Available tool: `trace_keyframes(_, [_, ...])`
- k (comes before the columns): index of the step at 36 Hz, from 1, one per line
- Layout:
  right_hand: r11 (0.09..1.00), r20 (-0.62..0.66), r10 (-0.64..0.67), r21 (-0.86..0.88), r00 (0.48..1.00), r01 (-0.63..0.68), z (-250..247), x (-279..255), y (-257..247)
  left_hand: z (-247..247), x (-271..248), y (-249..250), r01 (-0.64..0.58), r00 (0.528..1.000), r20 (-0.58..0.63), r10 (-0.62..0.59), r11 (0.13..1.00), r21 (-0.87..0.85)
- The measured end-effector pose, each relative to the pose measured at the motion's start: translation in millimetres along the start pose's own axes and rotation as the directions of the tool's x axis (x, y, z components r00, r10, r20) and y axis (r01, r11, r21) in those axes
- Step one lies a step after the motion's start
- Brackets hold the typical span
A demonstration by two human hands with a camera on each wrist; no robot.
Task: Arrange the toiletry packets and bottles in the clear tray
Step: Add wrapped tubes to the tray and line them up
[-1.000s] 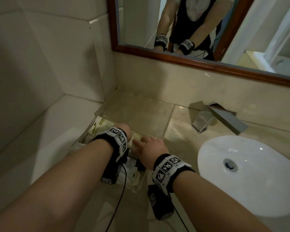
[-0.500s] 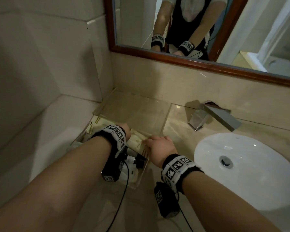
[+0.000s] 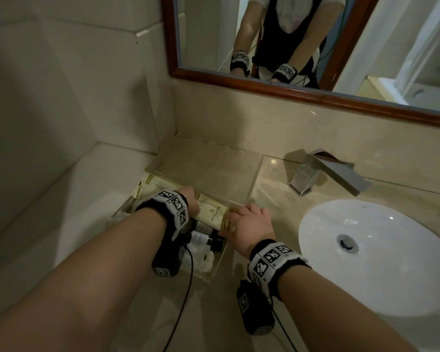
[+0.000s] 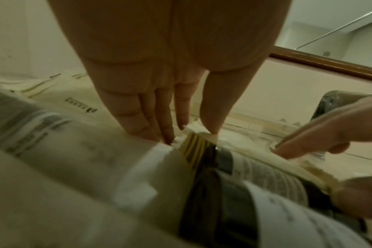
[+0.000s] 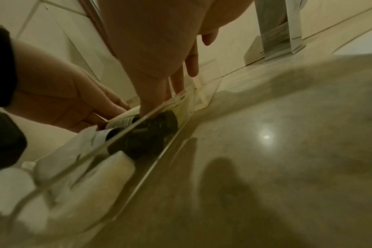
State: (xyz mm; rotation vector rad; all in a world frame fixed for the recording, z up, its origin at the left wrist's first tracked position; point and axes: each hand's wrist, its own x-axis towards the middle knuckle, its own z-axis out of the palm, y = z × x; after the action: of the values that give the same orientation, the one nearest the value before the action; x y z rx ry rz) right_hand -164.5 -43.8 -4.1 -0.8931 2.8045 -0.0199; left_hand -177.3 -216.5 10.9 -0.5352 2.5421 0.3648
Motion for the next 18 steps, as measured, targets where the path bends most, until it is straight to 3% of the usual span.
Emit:
trace_keyframes(8, [0.996, -0.089, -0.054, 0.061, 0.995, 0.059, 2.5, 8.6, -0.8, 8.5, 0.0, 3.0, 0.093, 0.995, 0.023, -0.092, 0.994, -0.065])
trace_keyframes(12, [0.992, -0.004, -0.122, -0.012, 0.992, 0.122, -0.9, 12.1, -0.9, 15.0, -3.5, 3.9, 0.013, 0.999, -0.039, -0.017, 0.995, -0.102])
trace_keyframes(15, [0.994, 0.076, -0.099, -0.042, 0.992, 0.103, -5.8, 16.4, -5.0, 11.3, -3.2, 2.7, 0.030, 1.000, -0.002, -0.031, 0.990, -0.136])
trace_keyframes(18, [0.994, 0.067, -0.100, -0.044, 0.993, 0.103, -10.5, 17.7, -7.8, 6.4, -4.0, -0.1, 0.060, 0.998, 0.014, -0.059, 0.984, -0.170])
